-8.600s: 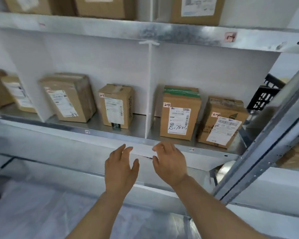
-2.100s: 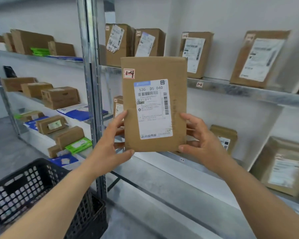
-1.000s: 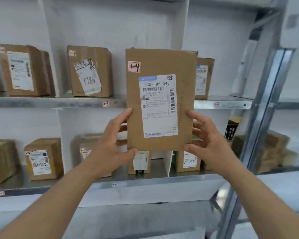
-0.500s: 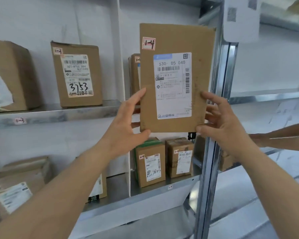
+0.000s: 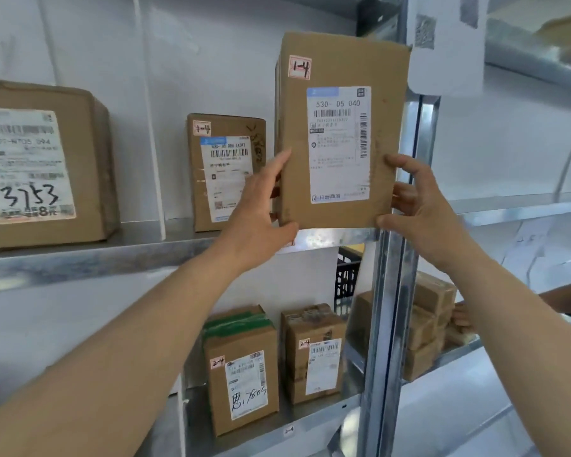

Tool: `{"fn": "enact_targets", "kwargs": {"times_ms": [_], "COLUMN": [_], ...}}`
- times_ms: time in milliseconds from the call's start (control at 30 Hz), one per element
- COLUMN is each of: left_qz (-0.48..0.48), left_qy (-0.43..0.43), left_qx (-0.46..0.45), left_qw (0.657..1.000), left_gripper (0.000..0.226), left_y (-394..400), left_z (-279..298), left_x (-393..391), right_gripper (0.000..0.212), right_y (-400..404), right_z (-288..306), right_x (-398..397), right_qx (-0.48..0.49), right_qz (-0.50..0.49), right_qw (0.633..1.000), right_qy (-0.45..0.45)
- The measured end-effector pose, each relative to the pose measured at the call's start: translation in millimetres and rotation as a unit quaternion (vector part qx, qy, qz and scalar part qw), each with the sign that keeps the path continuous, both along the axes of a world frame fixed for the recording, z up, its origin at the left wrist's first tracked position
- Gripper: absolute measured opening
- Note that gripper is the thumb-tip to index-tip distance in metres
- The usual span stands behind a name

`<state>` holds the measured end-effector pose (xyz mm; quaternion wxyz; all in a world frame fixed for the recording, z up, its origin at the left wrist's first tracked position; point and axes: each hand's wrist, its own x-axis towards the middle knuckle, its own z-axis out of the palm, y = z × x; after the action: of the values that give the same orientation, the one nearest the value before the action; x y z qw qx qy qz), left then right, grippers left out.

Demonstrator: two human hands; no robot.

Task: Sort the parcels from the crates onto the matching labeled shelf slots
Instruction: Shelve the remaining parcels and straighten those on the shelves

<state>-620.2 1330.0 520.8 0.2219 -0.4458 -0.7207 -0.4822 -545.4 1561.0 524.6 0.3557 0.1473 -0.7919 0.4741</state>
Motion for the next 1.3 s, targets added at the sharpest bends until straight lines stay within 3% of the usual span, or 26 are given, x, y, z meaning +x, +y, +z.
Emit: {"fn": "enact_targets", "kwargs": {"times_ms": [200, 367, 667, 1100, 1300], "left_qz": [0.069, 0.134, 0.281, 0.322, 0.316], "left_qy": [-0.038, -0.068, -0.016, -0.059, -0.044], "left_qx": [-0.013, -0.055, -0.125, -0.126, -0.123], "left_qw": [0.997, 0.987, 0.951, 0.936, 0.940], "left_gripper": [0.101, 0.104, 0.116, 0.111, 0.112], "left_y": [38, 62, 88, 105, 100], "left_z": [-4, -10, 0, 4, 0], "left_x": [-32, -48, -48, -58, -59], "right_gripper": [0.078, 0.078, 0.069, 0.061, 0.058], "right_y": [30, 40, 51, 39, 36], "right_z": [1, -2, -5, -9, -9], "right_x": [-49, -82, -116, -142, -137], "right_qx": [0.014, 0.081, 0.163, 0.248, 0.229], "right_qz": [-0.006, -0.052, -0.132, -0.257, -0.243], "right_qw": [0.999, 0.994, 0.977, 0.932, 0.940], "right_qy": [-0.030, -0.052, -0.043, -0.067, -0.078]}}
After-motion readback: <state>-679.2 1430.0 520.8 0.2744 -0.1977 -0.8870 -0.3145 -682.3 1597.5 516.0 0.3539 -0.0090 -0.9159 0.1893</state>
